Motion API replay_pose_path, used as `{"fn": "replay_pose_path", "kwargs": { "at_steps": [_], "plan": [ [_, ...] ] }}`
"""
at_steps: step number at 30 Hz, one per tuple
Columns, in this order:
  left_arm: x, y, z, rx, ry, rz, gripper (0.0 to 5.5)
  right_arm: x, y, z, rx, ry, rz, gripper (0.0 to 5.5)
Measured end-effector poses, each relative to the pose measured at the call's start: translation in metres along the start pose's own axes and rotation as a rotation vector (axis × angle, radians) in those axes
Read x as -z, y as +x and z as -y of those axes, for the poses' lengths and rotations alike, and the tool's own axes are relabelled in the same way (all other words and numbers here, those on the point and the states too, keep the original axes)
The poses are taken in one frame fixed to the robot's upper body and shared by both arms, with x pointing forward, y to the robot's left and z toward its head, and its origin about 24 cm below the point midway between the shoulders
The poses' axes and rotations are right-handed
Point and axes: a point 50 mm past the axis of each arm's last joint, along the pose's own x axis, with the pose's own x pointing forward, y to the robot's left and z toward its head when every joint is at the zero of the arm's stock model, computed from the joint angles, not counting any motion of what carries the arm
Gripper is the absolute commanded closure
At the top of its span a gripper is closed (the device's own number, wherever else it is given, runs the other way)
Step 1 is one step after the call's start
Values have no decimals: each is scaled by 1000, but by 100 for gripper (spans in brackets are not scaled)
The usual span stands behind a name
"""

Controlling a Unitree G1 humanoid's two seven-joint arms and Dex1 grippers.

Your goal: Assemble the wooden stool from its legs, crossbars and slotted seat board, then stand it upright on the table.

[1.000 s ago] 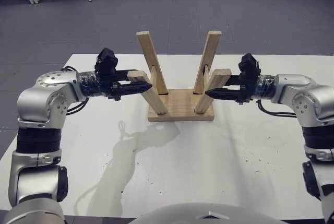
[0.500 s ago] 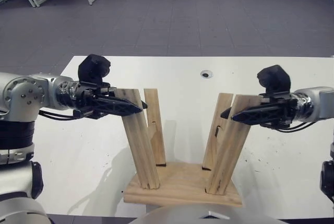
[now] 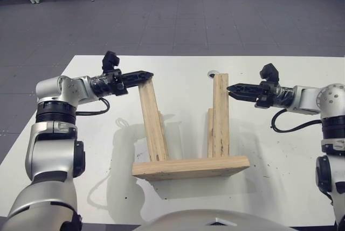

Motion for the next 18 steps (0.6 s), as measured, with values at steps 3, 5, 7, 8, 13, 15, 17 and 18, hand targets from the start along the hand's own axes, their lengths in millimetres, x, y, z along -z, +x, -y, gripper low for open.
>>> {"fn": "replay_pose_path", "kwargs": {
  "at_steps": [3,5,7,8,13,15,17,18],
  "plan": [
    [-13,-10,6,25,-8,92,308,3,-6,5,28,-13,16,179],
    [-25,-31,16,-8,99,122,308,11,-23,8,89,-88,23,161],
    [-21,-65,25,-126,309,79,266,26,-48,4,209,-266,-34,116],
    [-12,-75,25,-187,386,29,254,34,-56,2,242,-326,-77,102],
    [70,-93,33,-263,652,-280,199,93,-80,-4,319,-513,-338,54],
    [121,-97,49,-187,690,-449,199,124,-93,-9,329,-667,-550,54],
    [140,-107,57,-155,736,-615,199,137,-96,-15,285,-753,-667,54],
    [139,-108,59,-146,790,-680,199,139,-93,-16,264,-783,-679,54]
  ]
}}
